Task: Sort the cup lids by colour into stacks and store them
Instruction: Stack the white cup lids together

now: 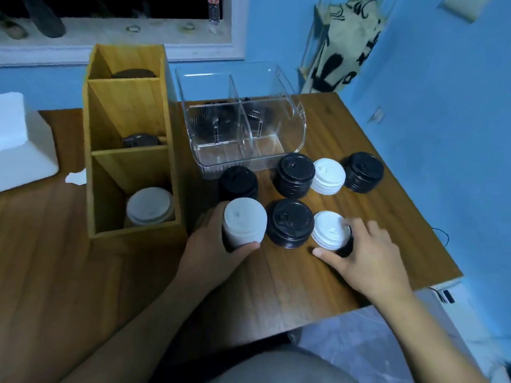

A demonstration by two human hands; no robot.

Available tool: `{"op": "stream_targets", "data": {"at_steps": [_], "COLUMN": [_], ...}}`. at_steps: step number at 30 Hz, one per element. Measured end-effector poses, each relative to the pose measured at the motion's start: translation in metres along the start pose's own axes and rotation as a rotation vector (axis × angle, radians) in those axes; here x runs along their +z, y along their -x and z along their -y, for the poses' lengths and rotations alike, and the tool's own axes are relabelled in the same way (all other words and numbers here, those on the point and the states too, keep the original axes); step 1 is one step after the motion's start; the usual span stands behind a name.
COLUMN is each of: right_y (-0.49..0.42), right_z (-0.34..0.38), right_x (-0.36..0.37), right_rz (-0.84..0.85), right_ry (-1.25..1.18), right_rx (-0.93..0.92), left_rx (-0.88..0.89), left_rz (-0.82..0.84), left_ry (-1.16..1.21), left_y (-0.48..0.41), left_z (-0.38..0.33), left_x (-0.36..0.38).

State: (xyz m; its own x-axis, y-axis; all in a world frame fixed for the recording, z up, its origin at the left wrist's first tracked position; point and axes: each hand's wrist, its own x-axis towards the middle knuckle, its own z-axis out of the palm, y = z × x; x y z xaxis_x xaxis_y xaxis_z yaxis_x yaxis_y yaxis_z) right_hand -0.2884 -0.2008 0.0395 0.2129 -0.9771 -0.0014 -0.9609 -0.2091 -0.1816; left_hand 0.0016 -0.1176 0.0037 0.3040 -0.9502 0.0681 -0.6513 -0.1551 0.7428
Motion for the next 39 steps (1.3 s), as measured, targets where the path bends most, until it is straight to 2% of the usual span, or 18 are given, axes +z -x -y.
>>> {"op": "stream_targets", "data": {"at_steps": [2, 5, 8, 10, 15, 21, 25, 27, 30, 34, 39], "right_y": [-0.001, -0.016, -0.040, -0.051, -0.047, -0.032, -0.031, -0.031, -0.035, -0.038, -0.037], "right_z": [-0.005, -0.017, -0.020, -0.018, -0.018, -0.004, 0.057, 0.096, 0.138, 0.162, 0.161], "right_x": [-0.013, -0.032, -0.032, -0.028, -0.027, -0.051, -0.062, -0.055, -0.037, -0.022, -0.009], "right_rz": [0.054, 0.207, 0.397, 0.423, 0.304, 0.069, -0.005, -0.026, -0.009, 0.050, 0.006], "right_ry": [-0.118, -0.353, -0.321, -0.272, -0.315, -0.555, -0.652, -0.607, -0.403, -0.196, -0.112], "right_rx": [-0.073, -0.289, -0.397, -0.384, -0.307, -0.142, -0.208, -0.321, -0.436, -0.455, -0.491], "left_rx": [0.000, 0.019, 0.017, 0.026, 0.015, 0.025, 0.032, 0.042, 0.083, 0.057, -0.001], "left_rz": [-0.008, -0.017, -0.020, -0.024, -0.021, -0.025, -0.030, -0.038, -0.071, -0.070, -0.034], "left_ry": [-0.009, -0.014, -0.010, -0.011, -0.013, -0.018, -0.033, -0.036, -0.020, 0.030, 0.102], "left_y": [0.001, 0.001, 0.002, 0.003, 0.002, 0.003, 0.003, 0.003, 0.003, 0.002, 0.002], "left_z": [0.000, 0.001, 0.000, -0.001, -0.001, 0.000, -0.001, -0.002, -0.002, -0.003, -0.005], "left_x": [0.001, 0.002, 0.002, 0.002, 0.003, 0.004, 0.003, 0.002, 0.002, 0.002, 0.000]}}
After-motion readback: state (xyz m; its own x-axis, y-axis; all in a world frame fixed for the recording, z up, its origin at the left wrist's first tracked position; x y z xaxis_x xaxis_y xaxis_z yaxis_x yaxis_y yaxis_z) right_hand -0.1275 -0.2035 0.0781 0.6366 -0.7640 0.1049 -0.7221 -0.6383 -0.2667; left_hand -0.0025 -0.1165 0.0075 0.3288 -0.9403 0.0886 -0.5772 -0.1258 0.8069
